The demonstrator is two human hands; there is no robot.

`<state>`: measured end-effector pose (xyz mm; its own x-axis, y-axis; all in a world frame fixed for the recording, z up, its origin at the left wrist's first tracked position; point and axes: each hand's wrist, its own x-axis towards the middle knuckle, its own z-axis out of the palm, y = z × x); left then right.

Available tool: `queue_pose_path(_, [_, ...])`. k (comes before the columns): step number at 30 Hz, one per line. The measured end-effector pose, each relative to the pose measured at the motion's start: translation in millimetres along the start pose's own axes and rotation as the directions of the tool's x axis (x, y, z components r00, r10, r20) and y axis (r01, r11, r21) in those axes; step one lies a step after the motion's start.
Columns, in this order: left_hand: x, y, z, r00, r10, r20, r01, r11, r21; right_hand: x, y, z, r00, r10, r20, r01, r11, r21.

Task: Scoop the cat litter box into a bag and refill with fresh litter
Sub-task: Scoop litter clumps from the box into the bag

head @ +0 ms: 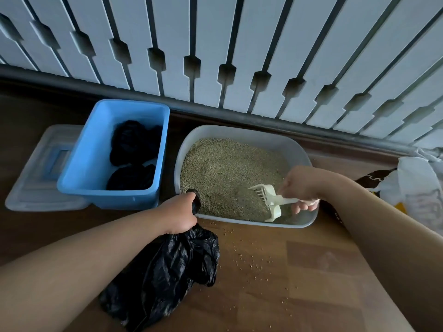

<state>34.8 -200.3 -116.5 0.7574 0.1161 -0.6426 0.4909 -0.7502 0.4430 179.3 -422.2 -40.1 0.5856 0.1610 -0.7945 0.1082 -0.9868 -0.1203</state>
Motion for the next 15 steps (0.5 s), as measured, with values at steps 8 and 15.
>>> queue_pose_path(8, [-6, -12, -9, 0.999, 0.037, -0.010, -0.037, 0.999, -0.035, 26, -14, 41, 0.994, -0.088, 0.067, 0.038, 0.841, 0.539])
queue_pose_path(15, [-1, -16, -7, 0.998, 0.038, -0.058, -0.037, 0.999, 0.014, 47, -27, 104, 0.998, -0.053, 0.033, -0.011, 0.370, 0.929])
